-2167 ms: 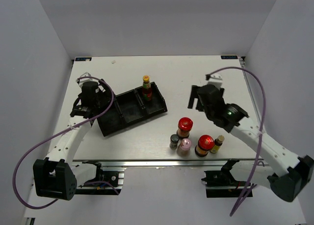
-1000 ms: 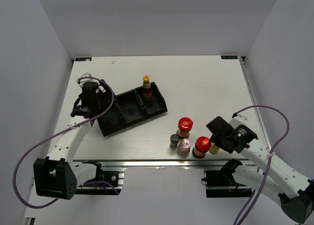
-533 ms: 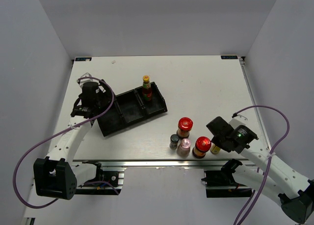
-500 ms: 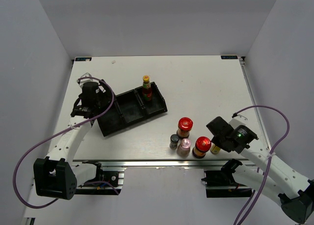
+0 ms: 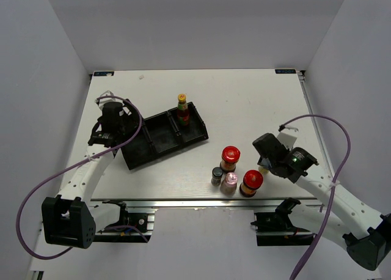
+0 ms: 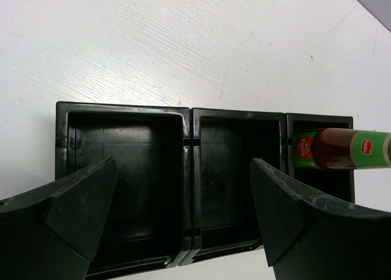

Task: Organize the condiment bottles

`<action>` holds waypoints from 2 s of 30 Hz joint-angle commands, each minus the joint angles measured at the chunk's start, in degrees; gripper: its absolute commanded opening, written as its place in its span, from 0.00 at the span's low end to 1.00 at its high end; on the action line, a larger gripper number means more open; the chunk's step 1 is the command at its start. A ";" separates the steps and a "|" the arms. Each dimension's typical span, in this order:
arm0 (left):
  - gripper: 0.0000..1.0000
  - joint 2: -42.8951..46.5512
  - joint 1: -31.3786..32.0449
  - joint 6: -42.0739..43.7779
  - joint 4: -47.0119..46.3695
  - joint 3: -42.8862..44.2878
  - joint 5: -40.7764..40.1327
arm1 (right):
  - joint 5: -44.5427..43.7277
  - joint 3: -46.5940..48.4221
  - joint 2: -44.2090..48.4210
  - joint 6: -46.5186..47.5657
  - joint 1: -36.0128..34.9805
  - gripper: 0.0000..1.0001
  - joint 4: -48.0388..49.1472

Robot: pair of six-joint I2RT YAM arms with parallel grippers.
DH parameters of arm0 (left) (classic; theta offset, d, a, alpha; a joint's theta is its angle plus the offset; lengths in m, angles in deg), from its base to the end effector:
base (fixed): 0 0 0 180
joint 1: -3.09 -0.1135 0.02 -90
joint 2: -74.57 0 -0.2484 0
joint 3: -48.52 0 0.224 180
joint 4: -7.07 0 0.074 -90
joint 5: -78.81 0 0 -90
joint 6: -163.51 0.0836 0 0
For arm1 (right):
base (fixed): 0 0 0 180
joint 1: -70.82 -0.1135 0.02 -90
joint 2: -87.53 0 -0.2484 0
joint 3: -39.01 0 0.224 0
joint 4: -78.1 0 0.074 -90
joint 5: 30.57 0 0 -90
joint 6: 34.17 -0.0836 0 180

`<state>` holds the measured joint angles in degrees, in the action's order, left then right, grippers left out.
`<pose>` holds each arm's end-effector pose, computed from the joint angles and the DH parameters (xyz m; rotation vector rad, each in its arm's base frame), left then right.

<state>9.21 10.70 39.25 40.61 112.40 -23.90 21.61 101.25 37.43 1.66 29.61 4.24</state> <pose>0.2678 -0.0172 0.2442 -0.6216 2.0794 -0.1775 0.1436 0.0576 0.2278 0.4635 2.2961 -0.1034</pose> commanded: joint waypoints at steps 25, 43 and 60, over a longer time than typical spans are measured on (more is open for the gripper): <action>0.98 -0.55 0.03 1.04 2.57 1.58 -6.98 | 29.99 44.79 -46.99 43.27 -2.21 0.04 37.50; 0.98 -1.17 0.03 1.13 3.01 1.67 -7.33 | 26.14 51.65 -62.22 44.24 -5.02 0.11 38.20; 0.98 0.24 0.03 0.07 3.45 1.41 -5.92 | 23.06 49.98 -60.72 43.28 -6.60 0.67 38.29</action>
<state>7.64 10.70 39.69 43.62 112.46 -30.22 46.15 149.48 -25.87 45.26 23.44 40.30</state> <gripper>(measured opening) 0.983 0.654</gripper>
